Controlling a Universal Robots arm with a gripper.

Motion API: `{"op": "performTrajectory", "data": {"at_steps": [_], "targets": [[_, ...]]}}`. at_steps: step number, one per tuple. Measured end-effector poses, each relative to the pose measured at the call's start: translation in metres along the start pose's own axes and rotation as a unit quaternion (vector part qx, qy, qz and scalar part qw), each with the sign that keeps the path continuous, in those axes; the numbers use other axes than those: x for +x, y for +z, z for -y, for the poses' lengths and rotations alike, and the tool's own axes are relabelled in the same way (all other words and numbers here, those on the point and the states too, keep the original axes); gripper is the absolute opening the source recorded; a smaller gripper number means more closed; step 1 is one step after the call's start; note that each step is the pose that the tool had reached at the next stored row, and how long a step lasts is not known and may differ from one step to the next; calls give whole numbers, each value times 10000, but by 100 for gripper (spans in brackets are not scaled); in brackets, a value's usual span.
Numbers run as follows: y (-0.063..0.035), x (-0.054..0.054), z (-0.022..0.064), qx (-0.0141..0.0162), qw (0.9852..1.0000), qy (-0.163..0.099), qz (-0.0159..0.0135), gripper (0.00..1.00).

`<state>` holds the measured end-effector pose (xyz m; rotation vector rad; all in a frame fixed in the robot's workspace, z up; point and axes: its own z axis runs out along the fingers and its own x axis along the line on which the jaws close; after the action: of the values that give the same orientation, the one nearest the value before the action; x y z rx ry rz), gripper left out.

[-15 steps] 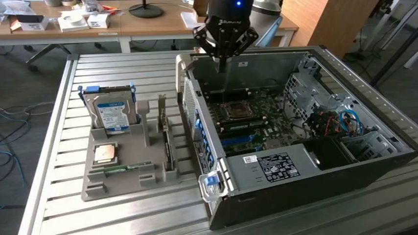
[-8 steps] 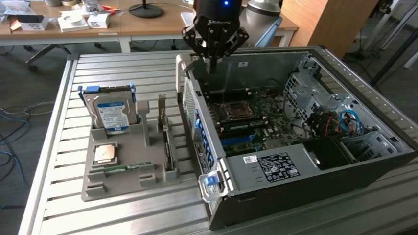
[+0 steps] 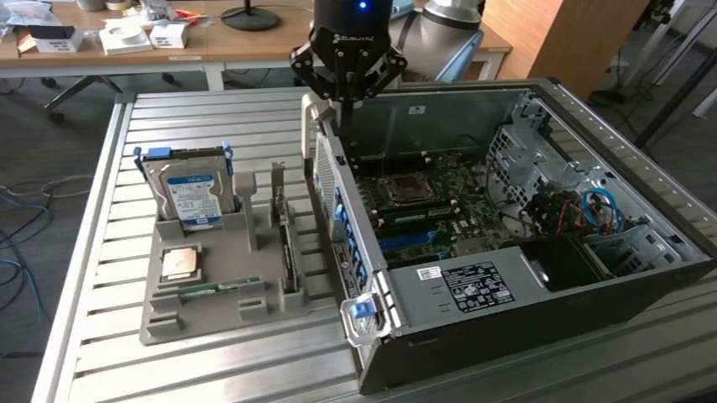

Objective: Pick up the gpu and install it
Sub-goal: 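Reach for the gpu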

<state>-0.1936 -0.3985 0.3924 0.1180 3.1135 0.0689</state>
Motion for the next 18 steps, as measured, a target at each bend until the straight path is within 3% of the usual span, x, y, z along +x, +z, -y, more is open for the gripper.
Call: {"op": "performTrajectory", "data": {"at_steps": [18], "targets": [[-4,523,39,0,10000,6,0,11]]}}
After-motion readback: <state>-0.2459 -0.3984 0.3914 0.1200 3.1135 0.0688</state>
